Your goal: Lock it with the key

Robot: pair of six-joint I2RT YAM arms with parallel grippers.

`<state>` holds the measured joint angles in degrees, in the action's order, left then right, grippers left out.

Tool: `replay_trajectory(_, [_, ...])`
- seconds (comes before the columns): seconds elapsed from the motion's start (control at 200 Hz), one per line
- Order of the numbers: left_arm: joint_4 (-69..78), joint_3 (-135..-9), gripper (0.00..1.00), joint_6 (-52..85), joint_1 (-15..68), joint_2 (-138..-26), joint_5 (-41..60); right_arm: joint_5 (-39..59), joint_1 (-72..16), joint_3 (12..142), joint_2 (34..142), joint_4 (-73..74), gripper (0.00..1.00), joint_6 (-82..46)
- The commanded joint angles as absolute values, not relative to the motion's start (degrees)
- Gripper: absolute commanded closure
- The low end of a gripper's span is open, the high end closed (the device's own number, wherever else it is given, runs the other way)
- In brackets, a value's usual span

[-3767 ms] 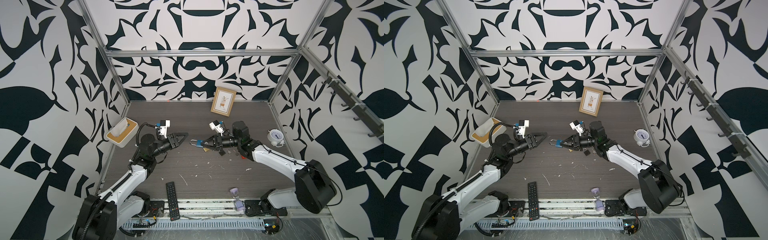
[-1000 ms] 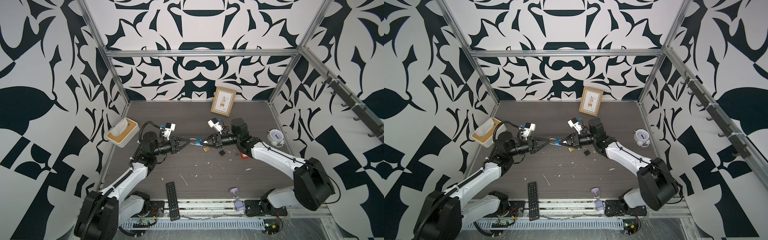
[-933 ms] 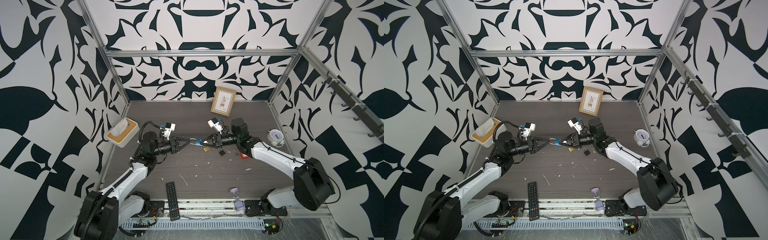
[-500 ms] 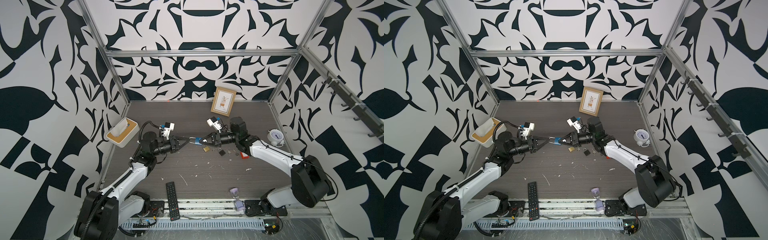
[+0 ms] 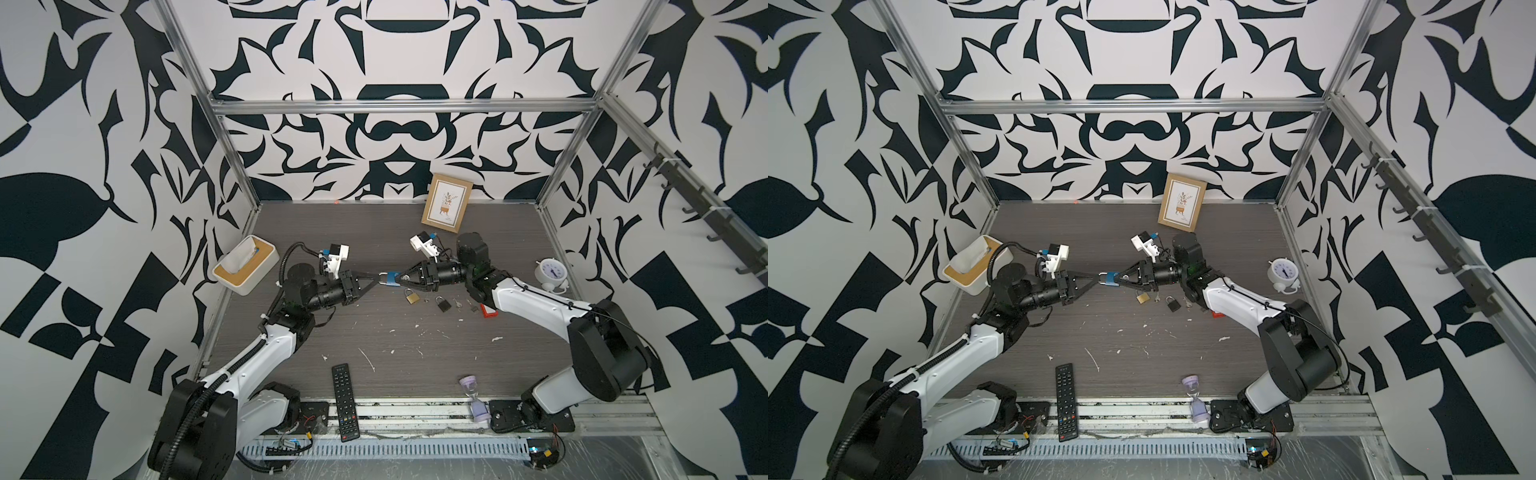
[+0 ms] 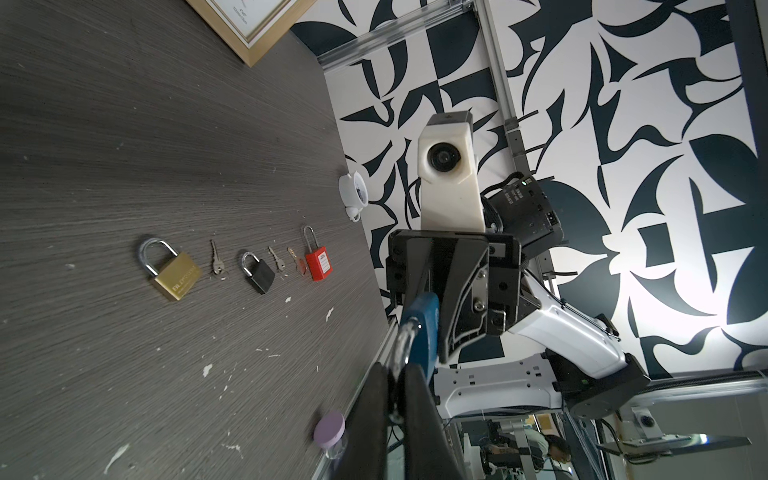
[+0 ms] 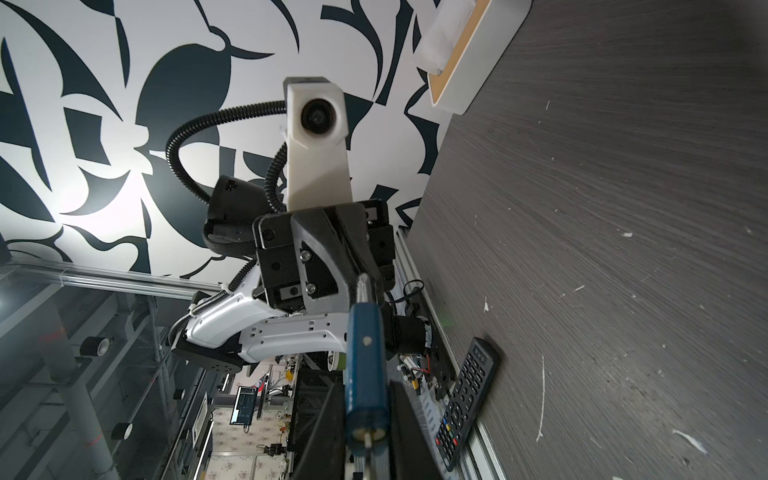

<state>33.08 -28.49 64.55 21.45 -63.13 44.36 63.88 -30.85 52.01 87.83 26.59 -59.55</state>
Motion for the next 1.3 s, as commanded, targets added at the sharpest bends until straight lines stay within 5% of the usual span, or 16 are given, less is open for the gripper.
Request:
replay_trajectory(0.0, [37.5,-29.5,1.0,63.6,26.6,-63.7,53.3,61.9,-34.4,56.6,88.0,29.4,1.0,-57.4])
replay_trajectory(0.295, [35.9,-29.0,1.0,62.6,27.1,-64.2,51.5,62.1,-34.5,57.4,88.0,26.0,1.0,-55.2])
replay_trajectory(0.385, [35.6,-29.3,0.84,62.2,27.0,-64.7,50.8,62.4,-34.5,57.3,87.9,24.4,1.0,-54.3])
replay_trajectory(0.52, [36.9,-30.5,0.82,62.7,27.0,-66.4,51.4,62.5,-34.5,56.5,87.6,25.3,1.0,-54.6])
replay_trajectory(0.71, [39.6,-29.8,1.0,64.4,27.1,-66.8,50.9,62.9,-34.5,55.9,86.9,25.6,1.0,-54.8])
replay_trajectory(0.895, [43.4,-27.3,1.0,66.0,26.9,-65.5,48.2,62.2,-33.6,55.6,86.4,23.6,1.0,-54.2])
replay_trajectory(1.01, [46.8,-26.0,1.0,68.8,25.9,-65.9,47.5,59.2,-31.5,54.6,84.2,22.7,0.7,-54.0])
replay_trajectory(1.035, [48.5,-25.6,1.0,69.9,25.4,-66.2,47.5,58.5,-31.0,54.1,83.5,22.7,0.45,-53.9])
replay_trajectory(1.075, [51.2,-25.1,1.0,71.8,24.9,-66.7,47.5,57.8,-30.4,53.6,82.7,22.7,0.34,-53.7])
replay_trajectory(1.295, [61.7,-24.7,1.0,79.3,24.0,-71.4,49.0,55.8,-28.9,50.6,79.5,23.8,0.35,-52.6])
